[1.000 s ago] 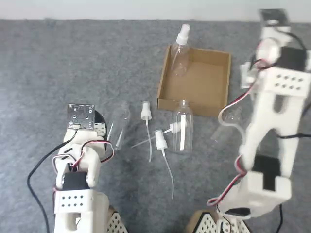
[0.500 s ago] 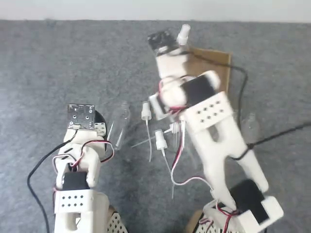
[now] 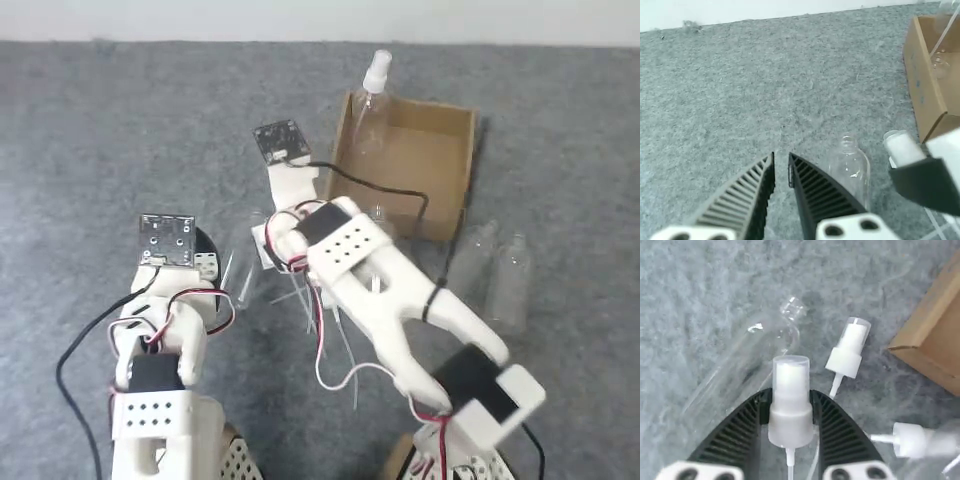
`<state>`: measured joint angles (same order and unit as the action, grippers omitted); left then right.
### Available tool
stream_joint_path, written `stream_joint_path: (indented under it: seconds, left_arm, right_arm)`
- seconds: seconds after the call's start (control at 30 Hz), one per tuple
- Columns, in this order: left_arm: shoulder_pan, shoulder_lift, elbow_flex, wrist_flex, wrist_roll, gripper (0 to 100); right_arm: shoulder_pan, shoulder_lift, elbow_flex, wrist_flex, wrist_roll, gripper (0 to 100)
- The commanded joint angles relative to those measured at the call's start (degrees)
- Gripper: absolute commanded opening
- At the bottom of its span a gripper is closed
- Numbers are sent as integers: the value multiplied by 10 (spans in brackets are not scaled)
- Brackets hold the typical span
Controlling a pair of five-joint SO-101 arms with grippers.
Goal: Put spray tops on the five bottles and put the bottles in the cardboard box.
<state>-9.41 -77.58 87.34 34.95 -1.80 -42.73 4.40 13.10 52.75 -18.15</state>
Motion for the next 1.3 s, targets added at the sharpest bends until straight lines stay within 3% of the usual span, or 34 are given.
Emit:
stream_joint_path:
  seconds: [0.0, 0.1, 0.33, 0.47, 0.73, 1.03, 1.27]
  left_arm:
    - [0, 3, -7, -17, -4, 39]
    - [0, 3, -7, -17, -4, 39]
    - [0, 3, -7, -17, -4, 39]
    - [0, 3, -7, -17, -4, 39]
    - [0, 3, -7, -17, -4, 39]
    - [1, 3, -7, -17, -4, 39]
    - [1, 3, -6, -17, -4, 39]
  right_arm:
    - [-2, 22, -6, -36, -7, 13]
    - [-4, 29, -6, -32, -7, 17]
    - [-5, 32, -3, -29, -8, 180]
    - [-5, 29, -7, -16, -7, 200]
    - [17, 24, -140, 196, -7, 202]
    - [155, -94, -197, 372, -5, 198]
    - [282, -242, -55, 376, 112, 198]
